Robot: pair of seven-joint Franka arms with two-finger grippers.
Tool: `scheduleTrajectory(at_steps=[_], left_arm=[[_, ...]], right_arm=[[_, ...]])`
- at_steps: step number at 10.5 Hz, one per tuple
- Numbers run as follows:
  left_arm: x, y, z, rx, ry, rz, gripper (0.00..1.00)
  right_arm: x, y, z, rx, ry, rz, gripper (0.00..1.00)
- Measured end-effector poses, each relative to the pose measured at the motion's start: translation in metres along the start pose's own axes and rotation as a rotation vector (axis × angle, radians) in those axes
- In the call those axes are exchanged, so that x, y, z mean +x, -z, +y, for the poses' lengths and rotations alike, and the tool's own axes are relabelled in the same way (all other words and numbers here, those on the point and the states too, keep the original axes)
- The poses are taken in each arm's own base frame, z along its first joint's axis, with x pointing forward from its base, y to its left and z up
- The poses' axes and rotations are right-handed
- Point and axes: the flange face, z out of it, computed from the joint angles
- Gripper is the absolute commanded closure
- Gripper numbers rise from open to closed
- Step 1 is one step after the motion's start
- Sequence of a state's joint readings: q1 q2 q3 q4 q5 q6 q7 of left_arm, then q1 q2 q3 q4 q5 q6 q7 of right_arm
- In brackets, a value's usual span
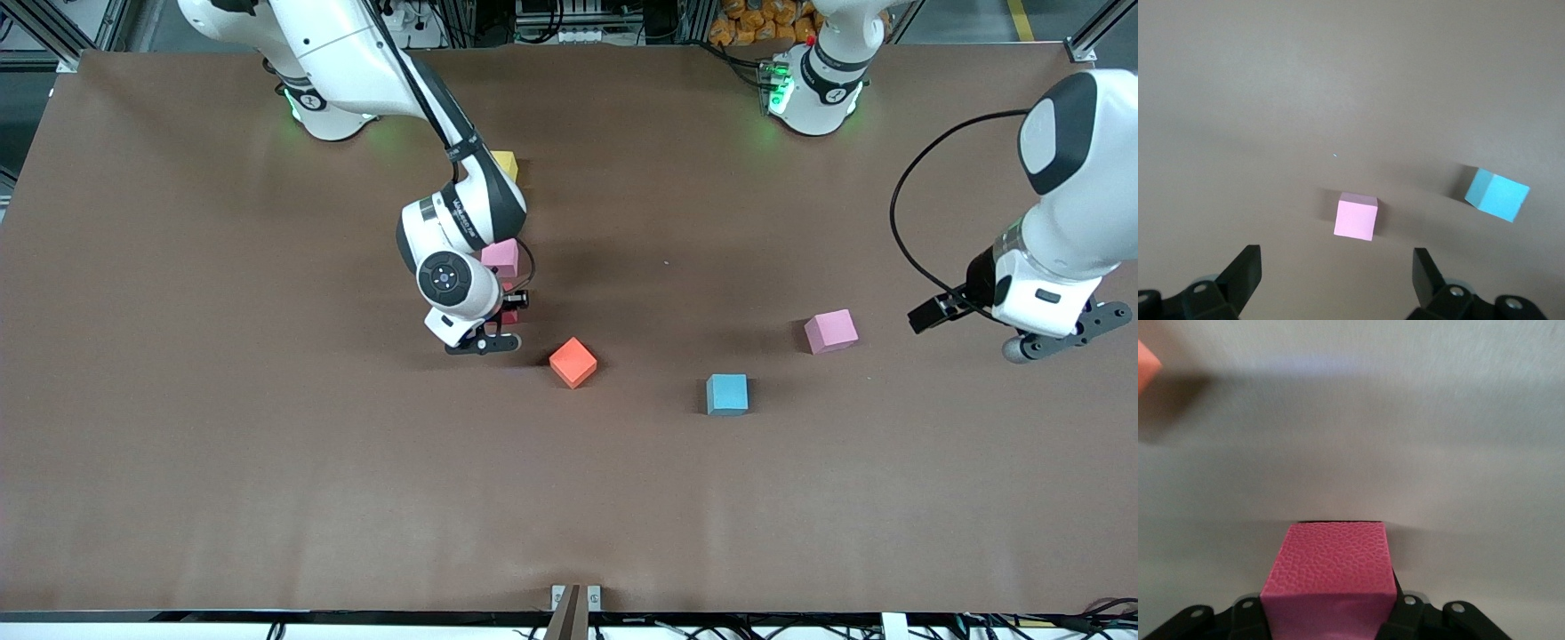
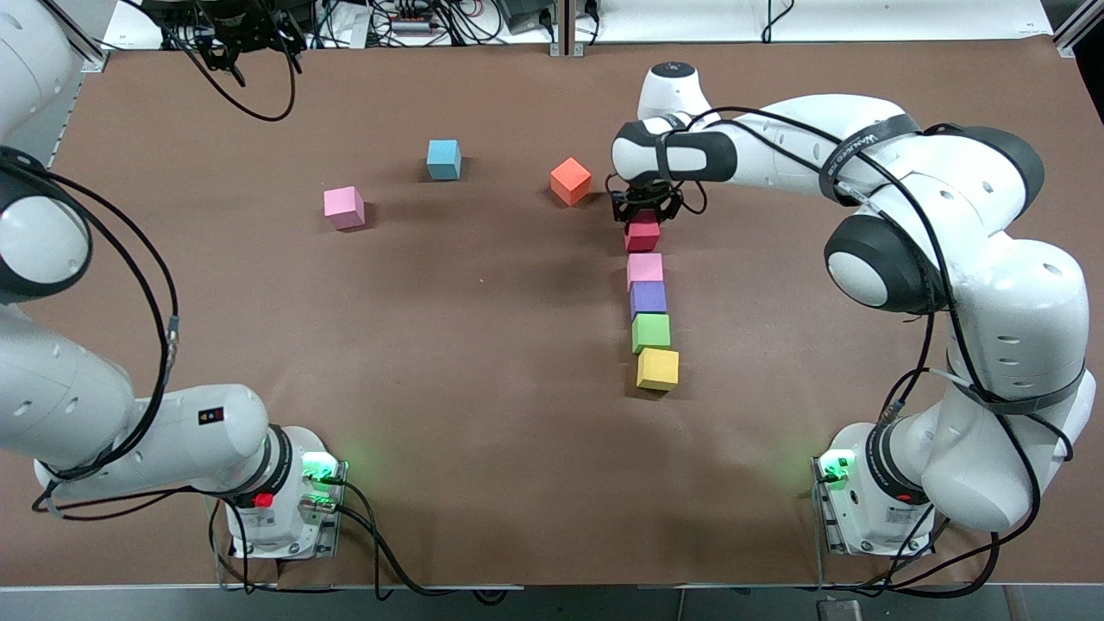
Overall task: Arrange blocks into number 1
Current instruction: 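Lower the red block beside the pink block and open the right gripper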
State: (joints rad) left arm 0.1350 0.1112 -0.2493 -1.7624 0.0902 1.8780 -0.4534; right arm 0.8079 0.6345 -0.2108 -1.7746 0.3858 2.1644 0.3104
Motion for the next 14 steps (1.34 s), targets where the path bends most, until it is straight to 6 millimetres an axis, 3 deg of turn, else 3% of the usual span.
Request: scheduleTrajectory(at_steps=[2, 5, 6, 7, 9, 11, 12, 14], left_arm=[[-0.019, 0.019, 0.016, -0.01, -0.071, 0.018, 0.0], [-0.03, 0.067, 0.014, -0.072, -0.158, 0.031, 0.0], [-0.032, 0.086, 0.012, -0.07, -0.184, 0.019, 0.0], [-0.035, 0.104, 0.01, -0.066, -0.214, 0.009, 0.0], [-0.04, 0.128, 0.004, -0.059, -0.303, -0.011, 0.0], [-0.042, 0.143, 0.001, -0.085, -0.344, -0.014, 0.0], [-0.042, 0.15, -0.001, -0.099, -0.345, -0.009, 0.0], [-0.04, 0.155, -0.01, -0.101, -0.331, -0.009, 0.0]], right_arm=[[-0.01, 0.001, 0.001, -0.002, 0.003, -0.011, 0.55], [-0.021, 0.002, -0.003, -0.003, -0.002, -0.017, 0.47], [-0.024, 0.001, -0.005, -0.006, -0.002, -0.021, 0.12], [-0.027, -0.002, -0.006, -0.01, -0.004, -0.026, 0.0], [-0.028, -0.005, -0.005, -0.014, -0.007, -0.033, 0.0], [-0.029, 0.005, -0.005, -0.007, -0.007, -0.032, 0.0], [-0.029, 0.02, -0.005, 0.004, -0.004, -0.029, 0.0], [-0.025, 0.071, -0.001, -0.053, 0.055, -0.035, 0.0]])
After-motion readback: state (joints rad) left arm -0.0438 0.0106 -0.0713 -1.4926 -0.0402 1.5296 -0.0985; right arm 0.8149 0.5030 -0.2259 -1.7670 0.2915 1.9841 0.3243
